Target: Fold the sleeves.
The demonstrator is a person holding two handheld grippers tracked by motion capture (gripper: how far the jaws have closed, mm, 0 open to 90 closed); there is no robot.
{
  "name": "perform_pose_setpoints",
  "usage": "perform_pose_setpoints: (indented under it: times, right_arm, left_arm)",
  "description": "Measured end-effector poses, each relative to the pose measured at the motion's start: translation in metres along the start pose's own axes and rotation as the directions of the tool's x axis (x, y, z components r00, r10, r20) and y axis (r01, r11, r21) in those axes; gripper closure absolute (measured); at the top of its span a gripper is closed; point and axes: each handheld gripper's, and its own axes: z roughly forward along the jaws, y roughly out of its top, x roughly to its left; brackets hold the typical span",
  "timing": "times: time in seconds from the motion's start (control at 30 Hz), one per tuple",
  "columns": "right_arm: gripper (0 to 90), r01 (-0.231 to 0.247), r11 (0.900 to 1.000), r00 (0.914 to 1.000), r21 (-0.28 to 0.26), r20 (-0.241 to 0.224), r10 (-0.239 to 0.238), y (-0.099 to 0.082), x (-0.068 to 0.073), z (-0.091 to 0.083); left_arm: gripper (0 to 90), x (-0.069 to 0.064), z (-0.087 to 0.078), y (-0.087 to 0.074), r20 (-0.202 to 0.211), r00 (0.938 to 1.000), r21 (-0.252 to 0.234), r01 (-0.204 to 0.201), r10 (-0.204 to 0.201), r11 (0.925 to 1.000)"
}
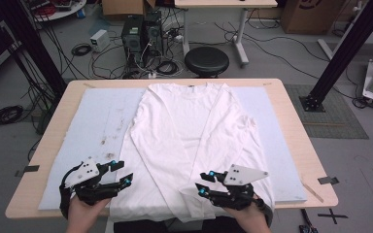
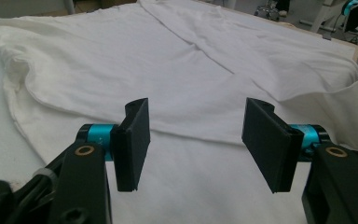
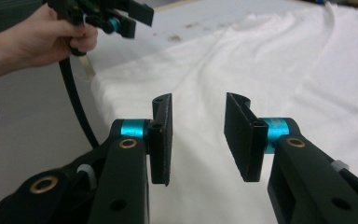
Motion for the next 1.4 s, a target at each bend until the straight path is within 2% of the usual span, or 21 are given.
perform_pose_setpoints:
  times: [0.03,0.1,0.17,0.2,0.3,0.43,0.5,0.53,0.6,0.63,0.7,0.73,0.8,0.83,0.9,0.97,1.03,1.1,1.17,1.27,1.4]
  right_arm:
    - [63.2,-0.003,0.9999,1.0,0.012,0.0,0.003,-0.004,-0.002,-0.004]
    - [65.6,0.014,0.9971,0.9998,0.074,0.013,-0.015,-0.021,-0.006,-0.012]
    - [67.2,0.003,0.9937,1.0,0.112,0.001,-0.004,-0.032,-0.007,-0.015]
    - [68.1,0.013,0.9919,0.9999,0.126,-0.005,-0.012,-0.036,-0.006,-0.015]
    - [69.1,0.057,0.9843,0.9961,0.167,-0.076,-0.045,-0.045,0.004,-0.013]
    - [68.1,0.131,0.9658,0.9831,0.224,-0.155,-0.097,-0.053,0.022,-0.004]
    - [66.2,0.147,0.9593,0.9811,0.241,-0.159,-0.111,-0.055,0.027,0.0]
    - [66.2,0.15,0.9564,0.9826,0.251,-0.146,-0.115,-0.055,0.029,0.004]
    - [74.2,0.153,0.9479,0.9844,0.279,-0.128,-0.122,-0.055,0.03,0.011]
    - [78.2,0.154,0.9469,0.9849,0.282,-0.12,-0.125,-0.055,0.031,0.013]
    - [82.4,0.164,0.9476,0.9845,0.274,-0.106,-0.139,-0.053,0.032,0.014]
    - [82.4,0.152,0.9519,0.9866,0.266,-0.099,-0.13,-0.052,0.033,0.013]
    - [77.9,0.137,0.9612,0.9876,0.239,-0.108,-0.114,-0.05,0.033,0.007]
    - [75.8,0.14,0.9625,0.9878,0.232,-0.099,-0.12,-0.05,0.033,0.003]
    - [71.7,0.104,0.9703,0.9935,0.218,-0.069,-0.091,-0.052,0.029,-0.005]
    - [69.0,0.05,0.9745,0.9981,0.219,-0.045,-0.042,-0.055,0.023,-0.008]
    - [64.5,0.004,0.9707,0.9993,0.24,-0.038,0.005,-0.057,0.016,-0.004]
    - [63.6,-0.042,0.9586,0.9959,0.282,-0.066,0.062,-0.06,0.012,0.005]
    - [70.0,-0.027,0.9548,0.9921,0.296,-0.109,0.062,-0.062,0.014,0.012]
    - [87.2,0.026,0.9539,0.9905,0.299,-0.136,0.015,-0.059,0.024,0.016]
    - [88.7,0.118,0.9635,0.9845,0.24,-0.155,-0.082,-0.05,0.038,0.009]
  left_arm:
    - [41.7,-0.001,0.001,0.0,0.004,1.0,0.002,-0.001,0.001,1.0]
    - [41.7,-0.001,0.002,0.001,0.008,1.0,0.004,-0.004,0.004,1.0]
    - [41.7,-0.002,0.004,0.001,0.013,0.9999,0.008,-0.002,0.002,1.0]
    - [41.7,-0.002,0.004,0.001,0.014,0.9999,0.011,-0.004,0.004,0.9999]
    - [41.6,-0.002,0.005,0.001,0.02,0.9998,0.012,-0.007,0.007,0.9999]
    - [41.7,-0.003,0.005,0.001,0.024,0.9997,0.013,-0.006,0.006,0.9999]
    - [41.7,-0.003,0.004,0.001,0.024,0.9997,0.013,-0.006,0.005,0.9999]
    - [41.7,-0.003,0.004,0.001,0.024,0.9997,0.013,-0.005,0.004,0.9999]
    - [41.7,-0.003,0.004,0.001,0.024,0.9997,0.016,-0.008,0.008,0.9998]
    - [41.6,-0.003,0.004,0.001,0.023,0.9997,0.014,-0.01,0.01,0.9999]
    - [41.7,-0.004,0.003,0.002,0.025,0.9996,0.015,-0.011,0.01,0.9998]
    - [41.7,-0.004,0.003,0.001,0.023,0.9997,0.012,-0.012,0.012,0.9998]
    - [41.7,-0.004,0.002,0.001,0.024,0.9997,0.01,-0.008,0.008,0.9999]
    - [41.7,-0.004,0.002,0.001,0.023,0.9997,0.011,-0.008,0.008,0.9999]
    - [41.7,-0.003,0.002,0.001,0.025,0.9997,0.011,-0.006,0.006,0.9999]
    - [41.7,-0.003,0.002,0.001,0.027,0.9996,0.013,-0.005,0.005,0.9999]
    - [41.7,-0.003,0.004,0.001,0.029,0.9995,0.016,-0.009,0.009,0.9998]
    - [41.7,-0.004,0.006,0.002,0.034,0.9993,0.019,-0.016,0.015,0.9997]
    - [41.7,-0.006,0.008,0.002,0.041,0.999,0.02,-0.017,0.016,0.9997]
    - [41.7,-0.006,0.009,0.002,0.046,0.9987,0.027,-0.022,0.021,0.9994]
    - [41.7,-0.006,0.006,0.002,0.042,0.9989,0.022,-0.021,0.02,0.9995]
